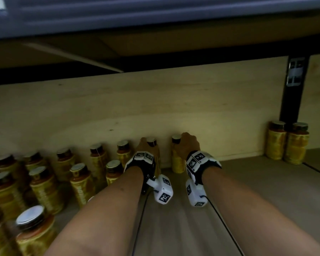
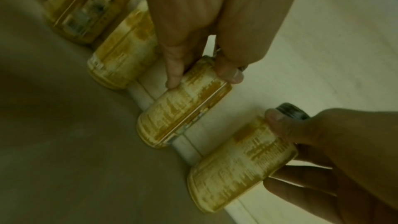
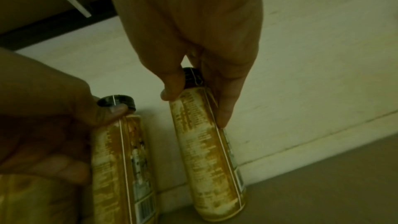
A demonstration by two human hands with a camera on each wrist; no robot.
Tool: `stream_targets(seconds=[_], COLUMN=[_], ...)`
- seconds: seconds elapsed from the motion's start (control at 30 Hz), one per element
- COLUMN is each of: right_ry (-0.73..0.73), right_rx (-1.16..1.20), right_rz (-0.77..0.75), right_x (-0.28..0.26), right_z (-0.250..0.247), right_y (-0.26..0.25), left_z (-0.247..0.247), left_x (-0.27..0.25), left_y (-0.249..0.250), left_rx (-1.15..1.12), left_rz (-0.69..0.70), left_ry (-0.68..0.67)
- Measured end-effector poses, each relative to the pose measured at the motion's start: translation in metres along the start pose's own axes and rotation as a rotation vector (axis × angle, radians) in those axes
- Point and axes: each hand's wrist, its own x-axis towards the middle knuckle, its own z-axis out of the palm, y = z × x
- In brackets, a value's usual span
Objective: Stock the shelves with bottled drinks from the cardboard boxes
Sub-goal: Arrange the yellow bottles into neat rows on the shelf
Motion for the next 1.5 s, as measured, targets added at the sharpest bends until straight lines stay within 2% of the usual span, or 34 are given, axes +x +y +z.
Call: stream_targets(seconds=[0.27, 0.47, 0.6, 0.8, 0.87, 0.93, 1.0, 1.1, 1.27, 1.4, 1.5], right_ry=[0.023, 0.041, 0.001, -0.017, -0.028, -0.019, 0.025, 0.120, 0.331, 0.472, 0.442], right_rx=[-0.093, -0.104, -0.058, -0.021, -0.006, 0.007, -0.028, -0.067, -0.135, -0.116, -0.115], right_rz=[0.003, 0.031, 0.041, 0.033, 0.014, -0.009, -0.019, 0.023, 0.175, 0.348, 0.445], right_x=[0.000, 0.005, 0.006, 0.005, 0.001, -0.003, -0.006, -0.007, -0.005, -0.003, 0.008], right_z=[0.002, -0.010, -0.010, -0.011, -0.014, -0.023, -0.041, -0.083, -0.172, -0.226, -0.240], right_y=[-0.003, 0.017, 0.016, 0.018, 0.021, 0.026, 0.036, 0.062, 0.133, 0.200, 0.238], left_z=[0.002, 0.008, 0.007, -0.002, -0.002, 0.001, 0.007, 0.032, 0.114, 0.183, 0.226], left_x=[-0.003, -0.004, -0.007, -0.011, -0.016, -0.021, -0.028, -0.040, -0.055, -0.059, -0.051], left_y=[-0.004, -0.008, -0.006, 0.015, 0.032, 0.053, 0.076, 0.109, 0.150, 0.167, 0.185], left_rx=[-0.054, -0.032, -0.086, -0.071, -0.022, 0.032, 0.019, -0.057, -0.084, -0.075, -0.072], left_rz=[0.009, 0.050, -0.009, -0.052, 0.044, 0.224, 0.371, 0.483, 0.616, 0.630, 0.609], left_ry=[0.026, 0.038, 0.028, -0.074, -0.030, 0.076, 0.114, 0.014, -0.305, -0.455, -0.533])
